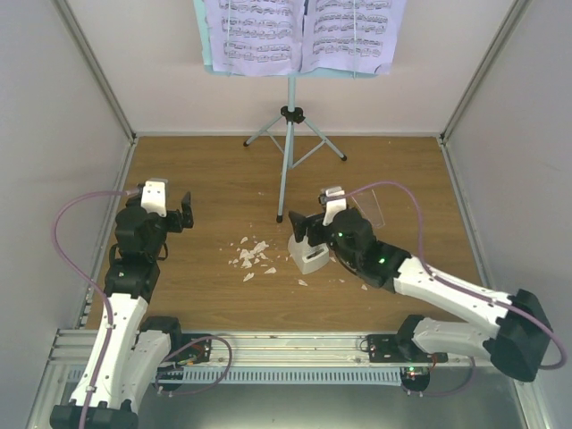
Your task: Pack up the instrument practice props
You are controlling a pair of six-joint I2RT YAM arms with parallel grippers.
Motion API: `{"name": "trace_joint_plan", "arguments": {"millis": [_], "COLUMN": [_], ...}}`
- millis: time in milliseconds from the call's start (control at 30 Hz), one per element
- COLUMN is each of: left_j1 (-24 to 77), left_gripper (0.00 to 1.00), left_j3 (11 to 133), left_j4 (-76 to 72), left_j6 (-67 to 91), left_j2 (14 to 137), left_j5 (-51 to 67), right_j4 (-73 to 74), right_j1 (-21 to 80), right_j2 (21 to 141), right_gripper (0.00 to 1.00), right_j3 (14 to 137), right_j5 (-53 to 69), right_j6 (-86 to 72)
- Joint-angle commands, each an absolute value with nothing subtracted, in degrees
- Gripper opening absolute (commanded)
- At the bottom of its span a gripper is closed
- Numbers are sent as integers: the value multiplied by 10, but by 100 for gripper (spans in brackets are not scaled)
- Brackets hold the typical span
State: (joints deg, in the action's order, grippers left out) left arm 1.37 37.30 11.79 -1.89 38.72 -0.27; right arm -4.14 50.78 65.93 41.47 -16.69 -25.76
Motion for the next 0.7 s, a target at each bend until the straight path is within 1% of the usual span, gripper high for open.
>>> {"name": "trace_joint_plan", "arguments": {"millis": [0,67,133,200,267,333,433,533,600,633,667], "left_j1": [18,18,18,18,18,18,18,18,21,24,25], "left_gripper": [99,99,99,99,99,99,99,99,99,99,99], "left_j3": [367,367,368,369,372,372,370,371,370,369,367], "left_j4": [91,91,90,89,91,94,95,96,98,99,98], "left_j6": [-11,-9,-8,-8,-6,-6,-3,-2,-1,-1,-2], "left_j2": [380,380,381,382,383,379,372,368,363,360,357], "left_j5": [-29,-39,-47,-52,-53,-53,-53,-45,-41,-42,-44], "right_j4": [32,16,17,51,82,90,92,95,61,30,-1], "right_j1": [504,490,447,364,278,224,200,192,172,163,157], "right_j2": [590,545,503,482,475,470,476,525,564,581,596], "right_gripper": [100,100,100,100,100,99,100,99,100,100,100], "right_j3": [456,436,410,398,389,369,345,315,276,258,240], "right_j5": [-236,-255,-261,-209,-127,-49,50,90,124,174,198], "right_j6": [-249,-213,-216,-237,-253,-257,-282,-317,-338,-348,-358]}}
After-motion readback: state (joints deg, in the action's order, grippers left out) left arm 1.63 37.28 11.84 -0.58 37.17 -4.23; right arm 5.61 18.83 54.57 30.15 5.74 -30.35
